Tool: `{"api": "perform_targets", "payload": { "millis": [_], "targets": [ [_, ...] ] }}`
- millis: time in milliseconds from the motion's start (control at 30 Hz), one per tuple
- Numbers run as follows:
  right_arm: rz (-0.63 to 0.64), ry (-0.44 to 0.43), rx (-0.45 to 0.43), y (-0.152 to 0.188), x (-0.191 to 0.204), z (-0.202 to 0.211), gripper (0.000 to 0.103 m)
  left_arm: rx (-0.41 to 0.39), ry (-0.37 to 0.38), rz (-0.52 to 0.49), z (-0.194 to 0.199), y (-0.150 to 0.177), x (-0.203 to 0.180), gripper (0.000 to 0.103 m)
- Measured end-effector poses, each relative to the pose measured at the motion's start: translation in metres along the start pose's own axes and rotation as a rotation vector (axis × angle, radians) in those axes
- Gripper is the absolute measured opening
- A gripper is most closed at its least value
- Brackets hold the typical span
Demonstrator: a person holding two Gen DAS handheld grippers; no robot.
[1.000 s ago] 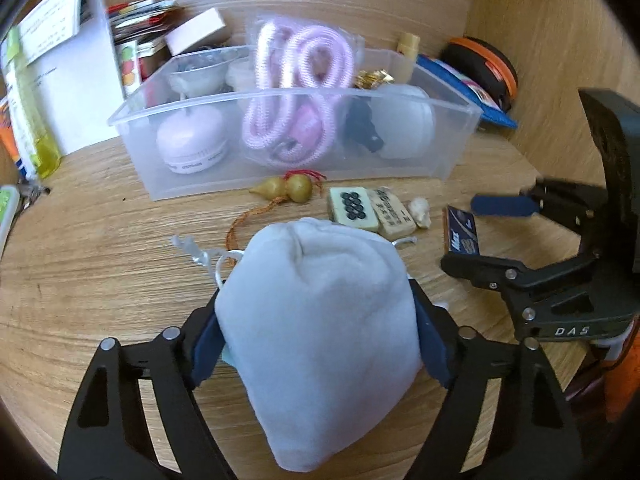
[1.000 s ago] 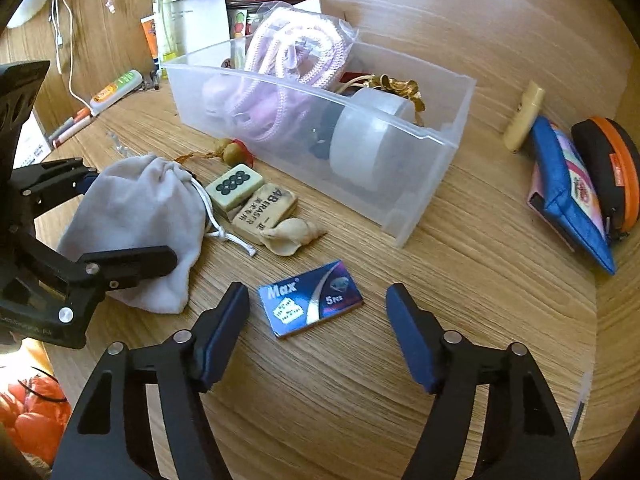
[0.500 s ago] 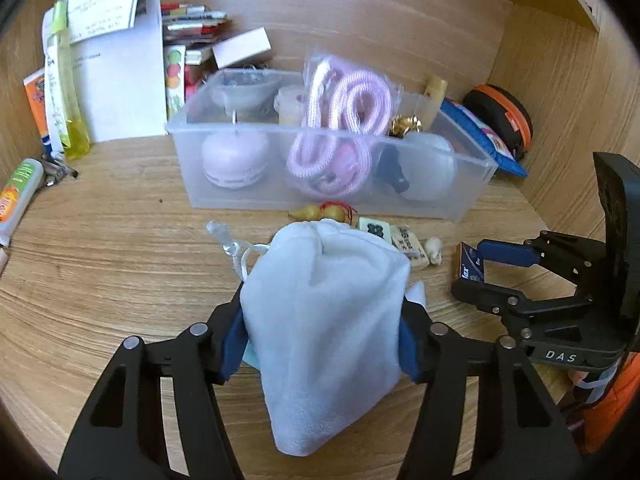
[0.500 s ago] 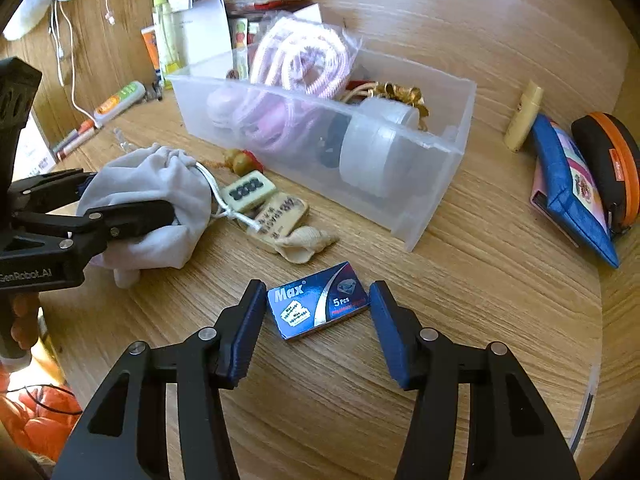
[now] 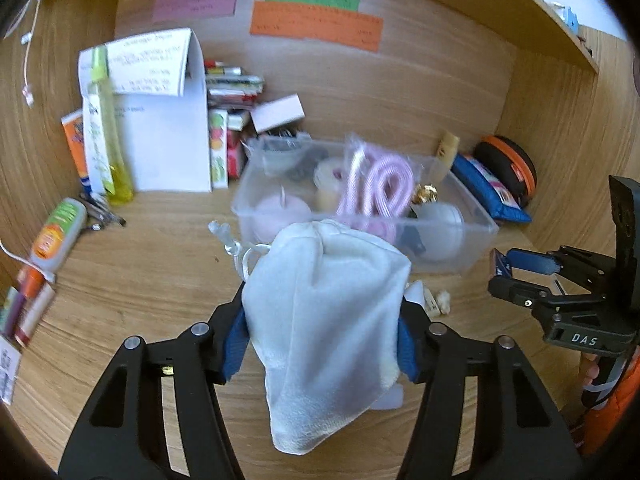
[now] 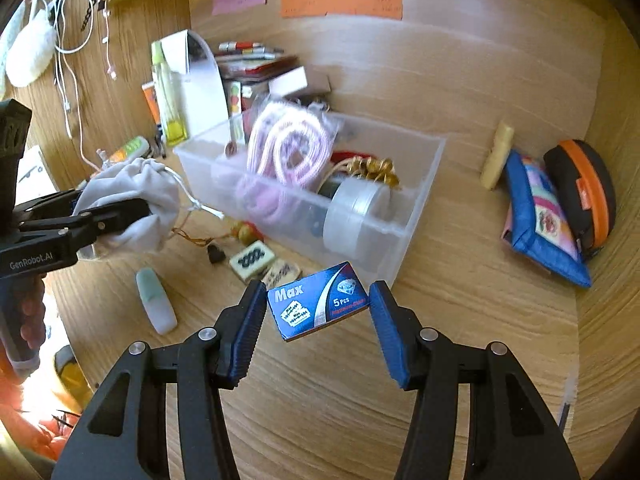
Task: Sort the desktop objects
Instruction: 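Carry the white cloth bag and Max card box over the clear box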
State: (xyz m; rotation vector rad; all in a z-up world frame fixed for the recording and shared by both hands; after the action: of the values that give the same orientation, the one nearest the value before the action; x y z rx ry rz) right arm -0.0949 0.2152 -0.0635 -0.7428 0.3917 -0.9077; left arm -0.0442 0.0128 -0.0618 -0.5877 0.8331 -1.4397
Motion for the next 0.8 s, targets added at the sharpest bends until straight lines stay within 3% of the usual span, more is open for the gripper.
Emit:
{"api": "perform_targets", "payload": {
  "millis": [500,800],
  "targets": [
    [-0.034,0.002,-0.096,-0.044,-0.009,0.007,0.050,-0.079,0.020,0.003,0.008,-0.048,0.012,0.060],
    [-0.042,-0.001,-0.111,-0.064,-0.016,-0.005,0.050,-0.046,0.056,0.036,-0.018,-0.068,0.020,0.060]
  ]
}}
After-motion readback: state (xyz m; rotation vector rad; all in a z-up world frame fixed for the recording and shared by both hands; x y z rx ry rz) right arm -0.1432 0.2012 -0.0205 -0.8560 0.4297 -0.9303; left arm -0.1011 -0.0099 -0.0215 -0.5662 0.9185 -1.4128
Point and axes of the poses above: each gripper's, at about its wrist camera, not at the fingertips, and z roughly against the way its jaws point, x to its left, y to its underside, the point moved 4 cm from there along -z, roughly the way its jaws point
